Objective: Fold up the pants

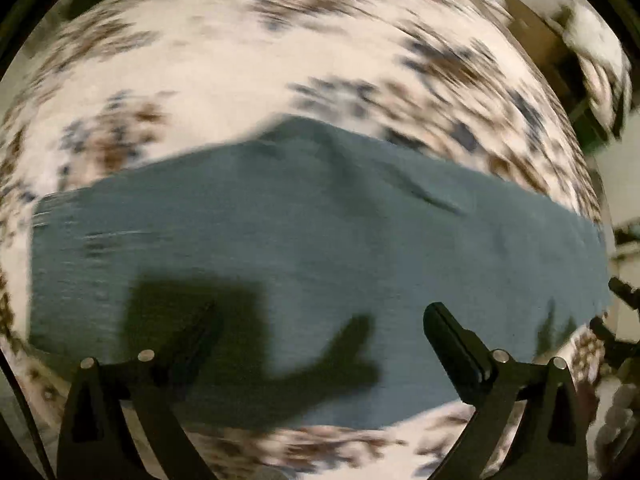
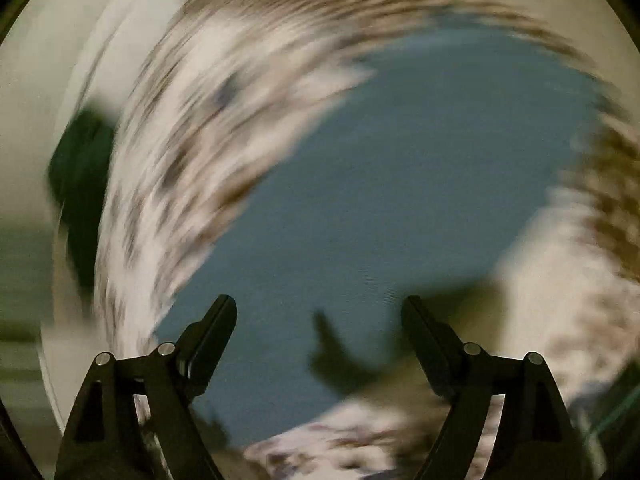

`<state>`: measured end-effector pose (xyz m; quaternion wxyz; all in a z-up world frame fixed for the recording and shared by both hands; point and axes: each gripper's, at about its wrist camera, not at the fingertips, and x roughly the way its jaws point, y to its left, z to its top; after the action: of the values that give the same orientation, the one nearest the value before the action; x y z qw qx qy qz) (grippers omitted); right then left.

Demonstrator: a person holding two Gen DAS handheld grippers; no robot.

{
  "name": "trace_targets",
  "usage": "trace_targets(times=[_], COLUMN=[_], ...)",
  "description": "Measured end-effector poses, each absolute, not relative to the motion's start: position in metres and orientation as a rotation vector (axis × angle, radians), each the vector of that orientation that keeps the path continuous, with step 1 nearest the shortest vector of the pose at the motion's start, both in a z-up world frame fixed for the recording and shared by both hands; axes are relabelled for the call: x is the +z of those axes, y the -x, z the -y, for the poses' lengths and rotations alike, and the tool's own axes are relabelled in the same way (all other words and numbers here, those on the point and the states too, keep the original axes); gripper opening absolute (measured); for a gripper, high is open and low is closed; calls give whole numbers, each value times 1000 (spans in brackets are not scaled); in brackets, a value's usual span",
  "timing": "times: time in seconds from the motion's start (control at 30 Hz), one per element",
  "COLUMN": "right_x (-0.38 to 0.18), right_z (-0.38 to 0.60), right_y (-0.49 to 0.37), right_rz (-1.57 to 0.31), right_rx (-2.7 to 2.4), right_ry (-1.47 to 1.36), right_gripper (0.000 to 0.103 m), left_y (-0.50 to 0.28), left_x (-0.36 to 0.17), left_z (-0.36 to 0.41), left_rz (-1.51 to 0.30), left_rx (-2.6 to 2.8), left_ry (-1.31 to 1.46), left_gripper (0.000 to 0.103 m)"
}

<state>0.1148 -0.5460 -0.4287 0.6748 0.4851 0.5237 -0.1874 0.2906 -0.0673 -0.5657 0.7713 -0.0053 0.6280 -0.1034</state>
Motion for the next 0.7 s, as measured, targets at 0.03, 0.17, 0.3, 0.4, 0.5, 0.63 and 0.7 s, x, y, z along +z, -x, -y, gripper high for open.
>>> trace_targets(times=[0.03,0.17,0.3,0.4,0.5,0.63,0.7], right_x=[-434,-460,-495,-499,-487,-496,-519], right_z=[578,654,692,693,691,689,696], right_y=[-90,-40,-48,-65,-63,-79,-90], right_rz=[-1119,-947,-930,-957,-874,-912,-946], right_rx=[-479,-554,-490,-462,-418,-420,-411], right_ry=[-1161,-1319,-1376,-1311,-1270,-1246,-1300], right_gripper=[87,87,80,54,24,24,24], left_y=[-287,-279,-284,-289,-296,-301,-304], left_x=[-568,-578,-599,-624,-639,-643,-645], left_z=[83,159,215,241,245,245,243], left_rz=[-1368,-1379,-1392,-1420,-1442,-1443,-1438], left_rx=[-238,-314,-367,-350,-320,-323,-311], left_ry=[-8,-77,-108,-172,-184,-175,-157], left_gripper=[103,103,103,103,103,103,103])
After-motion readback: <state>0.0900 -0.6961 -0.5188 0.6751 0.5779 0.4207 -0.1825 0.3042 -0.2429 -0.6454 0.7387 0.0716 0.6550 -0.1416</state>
